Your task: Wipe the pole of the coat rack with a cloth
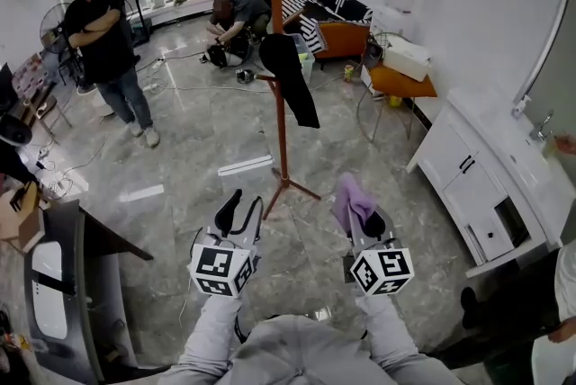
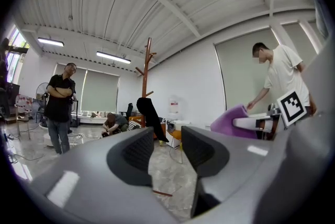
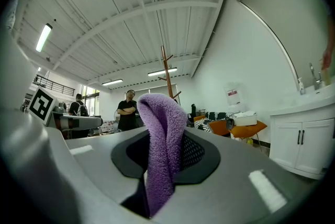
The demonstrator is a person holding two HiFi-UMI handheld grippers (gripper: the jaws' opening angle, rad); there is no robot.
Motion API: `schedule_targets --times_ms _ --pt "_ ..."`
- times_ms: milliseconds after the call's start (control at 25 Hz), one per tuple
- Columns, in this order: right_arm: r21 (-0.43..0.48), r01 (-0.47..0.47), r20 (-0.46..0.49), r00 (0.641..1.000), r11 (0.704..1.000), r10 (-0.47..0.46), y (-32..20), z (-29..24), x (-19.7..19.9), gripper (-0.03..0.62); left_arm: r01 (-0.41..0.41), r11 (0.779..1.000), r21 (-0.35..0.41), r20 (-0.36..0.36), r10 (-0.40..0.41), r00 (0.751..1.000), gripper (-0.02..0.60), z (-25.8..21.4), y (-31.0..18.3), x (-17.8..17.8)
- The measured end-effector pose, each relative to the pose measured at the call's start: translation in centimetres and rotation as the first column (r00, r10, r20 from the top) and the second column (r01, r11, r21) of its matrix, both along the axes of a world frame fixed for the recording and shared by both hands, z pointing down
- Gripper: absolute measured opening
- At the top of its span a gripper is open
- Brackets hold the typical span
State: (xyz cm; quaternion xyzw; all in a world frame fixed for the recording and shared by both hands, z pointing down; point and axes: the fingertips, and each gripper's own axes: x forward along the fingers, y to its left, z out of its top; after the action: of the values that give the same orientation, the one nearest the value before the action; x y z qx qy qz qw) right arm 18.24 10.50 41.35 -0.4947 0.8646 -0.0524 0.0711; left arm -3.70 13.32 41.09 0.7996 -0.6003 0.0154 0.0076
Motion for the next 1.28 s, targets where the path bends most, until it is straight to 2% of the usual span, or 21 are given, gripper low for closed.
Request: schedule_targets --times_ms 280,560,1000,1280 --pt "-0.012 0.013 0.012 1.0 1.0 -0.012 -2.3 0.9 0.4 0.079 0.02 1.0 -0.016 0.002 -0.02 1.0 0.172 0.8 -2.4 0.0" --pt "-0.013 -0.016 0.013 1.0 1.0 0.016 -7.2 1.5 0.1 0.079 -0.018 1.0 -0.011 0.0 0.018 1.0 0.172 1.3 -8.4 -0.3" --pt "0.024 -0.117 0.028 0.993 0.993 0.117 -18.4 -0.7 -5.4 0.08 -0.125 0.992 0.016 0.003 0.125 0.992 0.172 -0.6 -22.0 -5.9" --pt "0.055 -0.181 0.024 0.983 0.982 0.18 -23.4 -2.8 -8.6 0.08 -0.183 0.983 0.023 0.005 0.183 0.983 0.172 -1.5 -28.0 -9.3"
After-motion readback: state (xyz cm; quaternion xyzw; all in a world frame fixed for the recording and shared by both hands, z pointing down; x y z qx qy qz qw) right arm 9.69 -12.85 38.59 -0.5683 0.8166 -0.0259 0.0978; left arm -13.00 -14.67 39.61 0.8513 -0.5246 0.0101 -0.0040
